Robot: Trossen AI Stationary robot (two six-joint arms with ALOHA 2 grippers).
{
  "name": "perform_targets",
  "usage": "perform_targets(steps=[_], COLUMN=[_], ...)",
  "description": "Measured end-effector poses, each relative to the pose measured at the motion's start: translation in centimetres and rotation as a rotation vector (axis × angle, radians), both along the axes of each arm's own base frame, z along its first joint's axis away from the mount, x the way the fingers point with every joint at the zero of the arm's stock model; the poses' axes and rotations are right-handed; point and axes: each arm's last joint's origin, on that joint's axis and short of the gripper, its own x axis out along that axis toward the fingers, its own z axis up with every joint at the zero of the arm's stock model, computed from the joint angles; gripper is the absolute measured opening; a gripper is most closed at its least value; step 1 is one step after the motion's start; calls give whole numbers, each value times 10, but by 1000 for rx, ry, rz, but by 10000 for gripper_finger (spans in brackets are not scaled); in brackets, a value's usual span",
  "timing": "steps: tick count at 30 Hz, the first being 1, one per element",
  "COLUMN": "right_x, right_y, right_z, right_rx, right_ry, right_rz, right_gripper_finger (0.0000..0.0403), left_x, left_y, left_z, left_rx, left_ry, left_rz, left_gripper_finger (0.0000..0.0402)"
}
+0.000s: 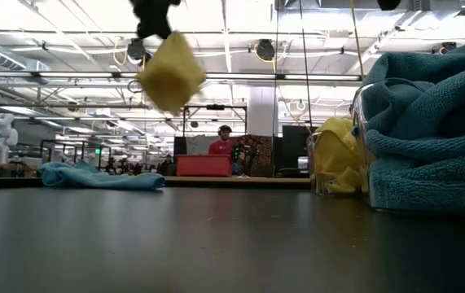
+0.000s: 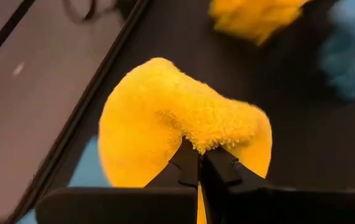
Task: Sort microfiber towel by color & place in baskets
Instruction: Put the yellow microfiber cloth into the top transparent bin
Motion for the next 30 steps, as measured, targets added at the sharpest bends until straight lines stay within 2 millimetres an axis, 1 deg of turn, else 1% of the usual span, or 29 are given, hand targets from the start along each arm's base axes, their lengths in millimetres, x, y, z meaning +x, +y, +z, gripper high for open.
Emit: perform_targets(steps=[3, 6, 9, 12, 18, 23, 26, 30], right_x=[-1, 0, 4, 10, 22, 32, 38, 47], right_y=[-7, -14, -18, -21, -25, -29, -29, -28], right_z=[13, 20, 23, 22, 17, 15, 13, 8], right_rx=[-43, -75, -90, -111, -159, -152, -140, -100], right_ry=[2, -7, -9, 11, 45, 33, 35, 42], right_rz=[-42, -78, -109, -124, -160, -175, -133, -75], right_gripper_finger=[263, 280, 294, 306, 316, 317, 317, 317], left_x=[16, 30, 47, 64, 92, 112, 122, 130], left_y=[-14, -28, -42, -56, -83, -103, -110, -114], left_z=[11, 19, 23, 24, 19, 13, 8, 2], left_rx=[1, 1, -17, -46, -81, -129, -135, -157], left_ry=[-122, -233, -325, -392, -453, -492, -499, -496], left_rz=[-51, -93, -143, -213, -313, -395, -420, -419], left_gripper_finger=[0, 0, 0, 0, 0, 0, 0, 0])
